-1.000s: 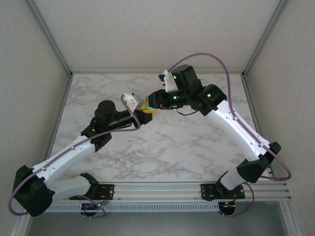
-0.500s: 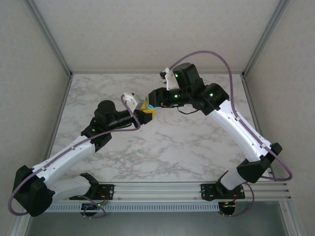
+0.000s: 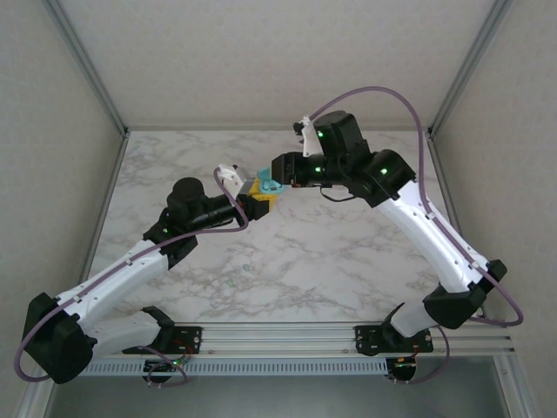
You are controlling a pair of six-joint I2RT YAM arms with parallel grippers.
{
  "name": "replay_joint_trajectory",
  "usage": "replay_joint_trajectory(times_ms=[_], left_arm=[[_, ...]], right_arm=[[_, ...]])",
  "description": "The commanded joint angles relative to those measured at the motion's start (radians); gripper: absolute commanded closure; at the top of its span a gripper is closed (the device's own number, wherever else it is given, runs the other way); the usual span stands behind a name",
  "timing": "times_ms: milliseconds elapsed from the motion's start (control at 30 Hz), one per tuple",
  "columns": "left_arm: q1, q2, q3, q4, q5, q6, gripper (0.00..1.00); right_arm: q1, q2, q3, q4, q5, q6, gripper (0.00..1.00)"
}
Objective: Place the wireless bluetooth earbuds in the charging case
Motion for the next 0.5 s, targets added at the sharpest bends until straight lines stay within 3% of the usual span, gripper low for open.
replay_joint_trajectory(times_ms=[0,133,467], left_arm=[[-0.008,-0.021,0.038,-0.002,0.036,0.019,0.74],[-0.014,-0.027,0.047,-0.029,0.05,0.032,0.74],[-0.023,-0.044,0.058,-0.046,0.049,0.031,0.74]], right_arm=[[-0.061,-0.019,0.033,-0.028,0.085,0.031,0.62],[-0.103,0.022,0.051,0.015,-0.028,0.063,0.57],[-0.111,0.218,0.242,-0.158,-0.156,0.01,0.52]])
